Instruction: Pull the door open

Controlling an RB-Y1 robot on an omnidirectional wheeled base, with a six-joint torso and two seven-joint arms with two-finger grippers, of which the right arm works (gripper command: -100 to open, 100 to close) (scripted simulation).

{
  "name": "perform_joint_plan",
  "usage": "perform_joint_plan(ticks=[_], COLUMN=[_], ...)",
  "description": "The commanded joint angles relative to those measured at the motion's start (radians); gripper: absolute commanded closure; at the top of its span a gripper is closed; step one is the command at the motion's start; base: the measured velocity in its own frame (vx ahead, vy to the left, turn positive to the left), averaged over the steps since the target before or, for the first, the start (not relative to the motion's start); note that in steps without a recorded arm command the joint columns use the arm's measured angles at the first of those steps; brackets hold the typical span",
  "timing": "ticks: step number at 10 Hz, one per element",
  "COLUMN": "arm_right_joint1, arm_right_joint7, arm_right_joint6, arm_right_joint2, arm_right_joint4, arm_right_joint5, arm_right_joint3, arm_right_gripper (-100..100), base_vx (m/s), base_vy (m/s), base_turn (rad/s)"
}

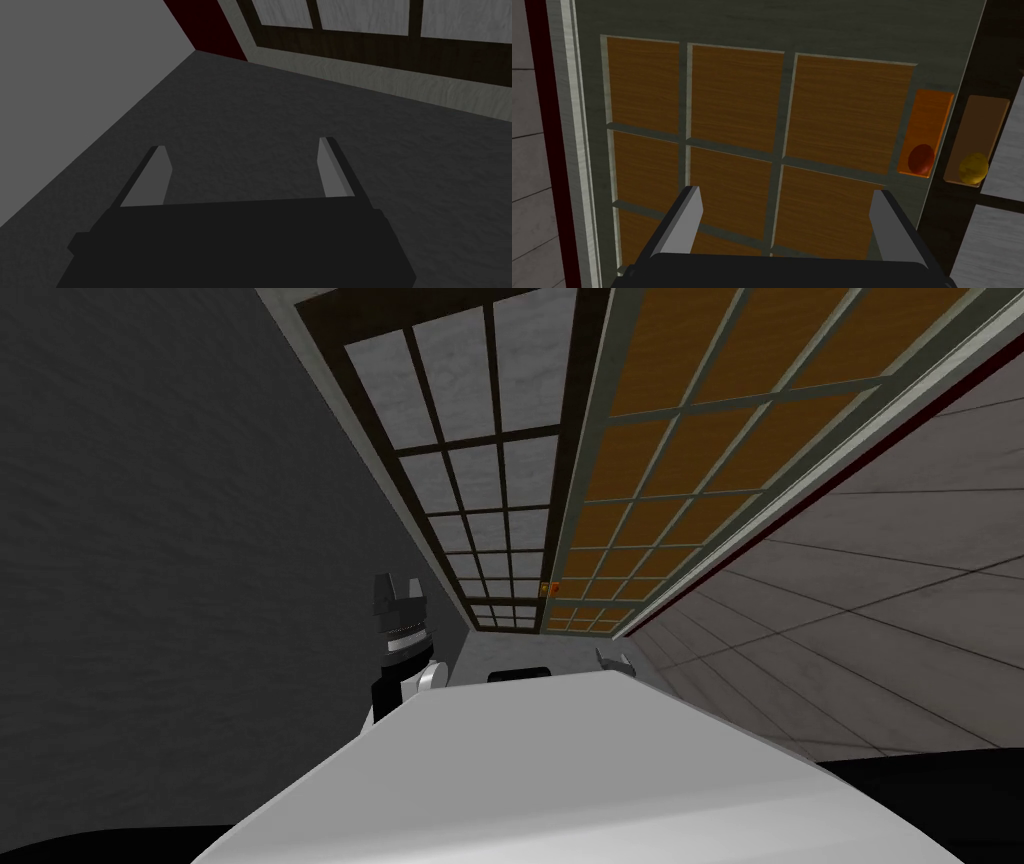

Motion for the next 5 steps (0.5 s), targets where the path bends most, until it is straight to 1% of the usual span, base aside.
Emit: perform_joint_plan(ticks=[1, 2, 3, 5], arm_right_joint1=[-0.028, -0.028, -0.064, -0.094], arm_right_joint7=[-0.006, -0.006, -0.011, -0.014], arm_right_joint6=[0.017, 0.017, 0.021, 0.022], arm_right_joint2=[0.013, 0.013, 0.020, 0.026], arm_right_joint4=[-0.020, -0.020, -0.021, -0.024], arm_right_joint5=[0.010, 0.010, 0.018, 0.023], arm_right_joint3=[-0.002, -0.002, -0.002, 0.001], arm_right_gripper=[-100, -100, -100, -100], base_vx=[0.145, 0.134, 0.168, 0.167], base_vy=[-0.015, -0.016, -0.036, -0.022], base_turn=[0.054, 0.043, 0.082, 0.078])
